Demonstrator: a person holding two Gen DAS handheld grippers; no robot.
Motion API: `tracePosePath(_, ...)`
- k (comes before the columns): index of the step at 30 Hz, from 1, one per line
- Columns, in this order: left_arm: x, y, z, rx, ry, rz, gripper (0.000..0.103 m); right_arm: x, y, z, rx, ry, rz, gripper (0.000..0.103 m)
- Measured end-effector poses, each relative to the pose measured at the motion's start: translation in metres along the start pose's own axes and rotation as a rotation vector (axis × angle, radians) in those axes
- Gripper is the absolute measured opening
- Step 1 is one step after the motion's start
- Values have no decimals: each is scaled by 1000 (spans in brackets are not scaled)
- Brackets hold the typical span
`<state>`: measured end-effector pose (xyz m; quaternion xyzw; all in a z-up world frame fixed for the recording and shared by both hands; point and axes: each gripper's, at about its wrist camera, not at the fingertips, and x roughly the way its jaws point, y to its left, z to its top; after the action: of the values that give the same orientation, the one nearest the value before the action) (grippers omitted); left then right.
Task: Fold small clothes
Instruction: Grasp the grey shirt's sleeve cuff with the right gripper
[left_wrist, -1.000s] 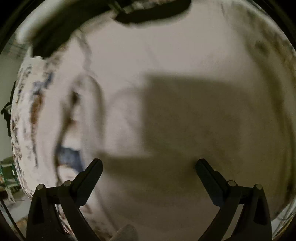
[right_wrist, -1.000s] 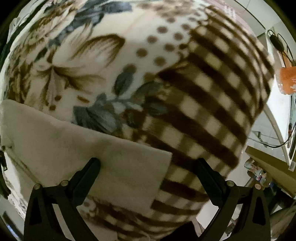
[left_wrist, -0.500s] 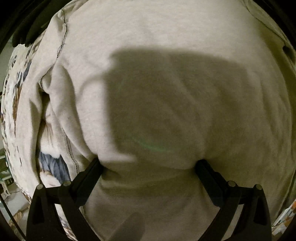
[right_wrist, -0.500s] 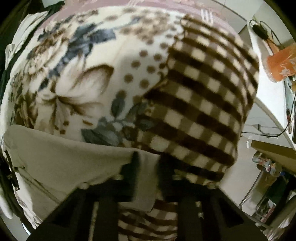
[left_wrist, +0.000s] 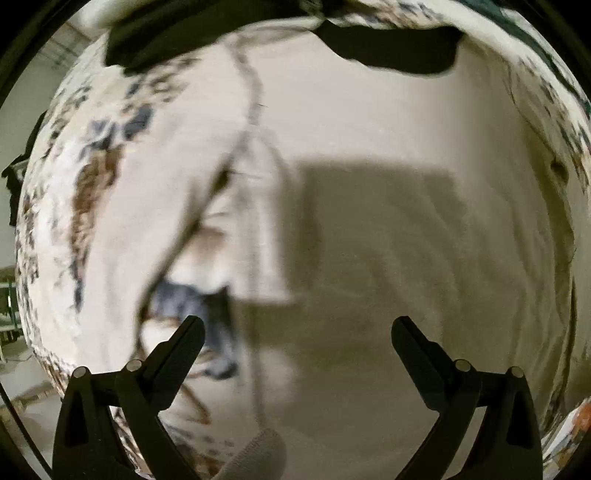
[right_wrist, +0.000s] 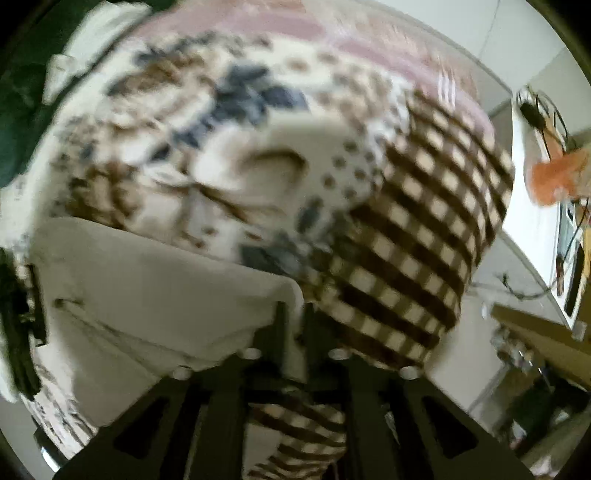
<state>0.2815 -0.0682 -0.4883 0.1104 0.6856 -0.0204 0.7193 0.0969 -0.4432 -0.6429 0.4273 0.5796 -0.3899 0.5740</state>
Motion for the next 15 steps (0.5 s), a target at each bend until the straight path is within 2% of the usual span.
tracePosePath(2, -10, 10, 1, -12, -20, -2, 103, 13, -12, -2, 30, 22, 8, 53)
tracePosePath(6, -17, 23, 0, -4, -48, -21, 103, 50, -29, -4, 78, 84, 7, 54)
tracePosePath(7, -16, 26, -9, 4, -50, -25, 103, 57, -30, -5, 89, 86, 28, 54)
tracePosePath(8, -11, 31, -2, 9, -50, -29, 103, 60, -31, -6, 100, 71, 36, 54)
tracePosePath(10, -4, 50, -2, 20, -47, -42, 103, 56, -30, -9, 124, 5, 38, 45)
tracePosePath(11, -3, 56, -2, 24, -48, -44, 103, 53, -27, -11, 123, -19, 30, 31)
tracePosePath(12, -9, 45, -11, 25, -52, -43, 103, 47, -22, -12, 106, -41, 17, 16)
tracePosePath(14, -18, 41, -17, 29, -60, -57, 103, 35, -12, -17, 75, -80, 12, 4)
tracePosePath(15, -29, 26, -28, 30, -61, -62, 103, 27, -6, -19, 59, -100, 24, 4)
